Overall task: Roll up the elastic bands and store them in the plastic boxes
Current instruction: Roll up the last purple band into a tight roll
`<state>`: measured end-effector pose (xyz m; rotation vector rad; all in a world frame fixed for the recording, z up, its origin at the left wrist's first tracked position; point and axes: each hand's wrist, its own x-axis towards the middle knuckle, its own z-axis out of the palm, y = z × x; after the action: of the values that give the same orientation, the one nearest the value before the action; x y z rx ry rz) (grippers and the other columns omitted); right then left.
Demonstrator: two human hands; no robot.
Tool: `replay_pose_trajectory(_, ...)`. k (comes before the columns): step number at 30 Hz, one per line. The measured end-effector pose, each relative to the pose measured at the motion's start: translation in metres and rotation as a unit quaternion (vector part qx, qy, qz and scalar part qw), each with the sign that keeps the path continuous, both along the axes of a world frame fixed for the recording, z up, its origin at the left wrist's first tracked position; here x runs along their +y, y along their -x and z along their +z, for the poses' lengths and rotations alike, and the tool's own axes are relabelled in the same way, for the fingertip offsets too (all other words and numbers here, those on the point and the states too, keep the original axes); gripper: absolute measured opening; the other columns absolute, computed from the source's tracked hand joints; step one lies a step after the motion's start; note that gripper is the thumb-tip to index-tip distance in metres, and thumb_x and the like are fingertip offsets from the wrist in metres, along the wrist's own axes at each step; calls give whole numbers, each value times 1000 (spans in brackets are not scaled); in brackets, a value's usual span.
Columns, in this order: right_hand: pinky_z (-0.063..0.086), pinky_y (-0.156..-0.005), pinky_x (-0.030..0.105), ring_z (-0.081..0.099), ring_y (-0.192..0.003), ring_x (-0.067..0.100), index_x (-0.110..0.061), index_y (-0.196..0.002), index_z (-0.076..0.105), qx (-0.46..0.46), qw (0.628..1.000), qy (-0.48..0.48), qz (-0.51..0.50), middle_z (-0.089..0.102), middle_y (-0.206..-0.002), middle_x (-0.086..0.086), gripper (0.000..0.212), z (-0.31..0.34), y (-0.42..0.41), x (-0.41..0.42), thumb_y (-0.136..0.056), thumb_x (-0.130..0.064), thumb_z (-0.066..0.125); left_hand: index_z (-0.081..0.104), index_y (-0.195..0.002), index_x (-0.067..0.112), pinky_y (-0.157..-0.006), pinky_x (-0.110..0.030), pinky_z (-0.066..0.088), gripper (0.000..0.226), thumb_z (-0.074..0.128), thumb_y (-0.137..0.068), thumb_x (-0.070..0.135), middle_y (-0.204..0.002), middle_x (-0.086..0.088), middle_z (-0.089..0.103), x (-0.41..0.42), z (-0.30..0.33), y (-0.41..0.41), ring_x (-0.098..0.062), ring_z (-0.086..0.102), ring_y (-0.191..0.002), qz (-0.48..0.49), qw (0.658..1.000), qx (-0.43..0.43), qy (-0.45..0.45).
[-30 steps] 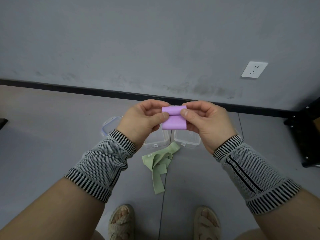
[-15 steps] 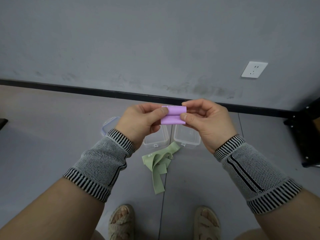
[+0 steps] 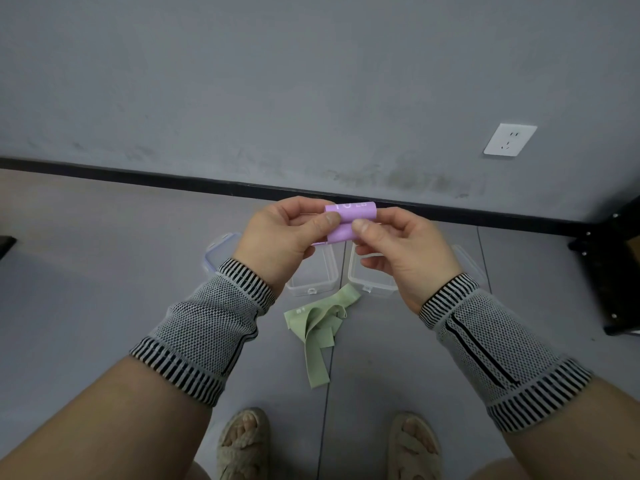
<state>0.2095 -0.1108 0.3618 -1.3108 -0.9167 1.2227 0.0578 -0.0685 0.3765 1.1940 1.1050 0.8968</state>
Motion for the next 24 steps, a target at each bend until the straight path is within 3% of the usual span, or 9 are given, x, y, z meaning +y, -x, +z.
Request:
replay_pose_trajectory(6, 47, -56, 21, 58, -54, 8, -16, -71, 62, 8, 1000, 5, -13, 63, -55, -6, 18, -1, -5, 2, -84, -4, 66, 67, -88, 19, -64, -21, 46, 5, 64, -85, 15, -74, 2, 68, 1, -1, -1, -6, 65, -67, -11, 999, -30, 37)
replay_pose_trajectory(9, 47, -54, 19, 57, -51, 7, -13, -74, 62, 32, 999, 0, 14, 62, -53, -4, 17, 3, -7, 2, -87, -1, 61, 66, -90, 17, -69, -24, 52, 6, 63, -86, 14, -83, -2, 68, 2, -2, -1, -12, 67, -74, -20, 995, -69, 69)
replay_pose_trajectory(14, 48, -52, 18, 58, -49, 7, -12, -75, 64, 19, 999, -4, 34, 64, -54, -2, 17, 4, -9, 1, -87, 0, 59, 65, -90, 12, -63, -22, 56, 10, 63, -83, 5, -79, -4, 69, 2, -1, -1, -12, 67, -69, -24, 992, -109, 67)
replay_pose_trajectory(24, 53, -58, 20, 62, -54, 10, -11, -86, 66, 7, 999, 12, 49, 68, -60, 1, 16, 2, -13, 1, -91, 0, 55, 65, -89, 12, -67, -21, 56, 16, 63, -80, -1, -81, -4, 71, 1, -3, -4, -12, 66, -73, -37, 992, -116, 44)
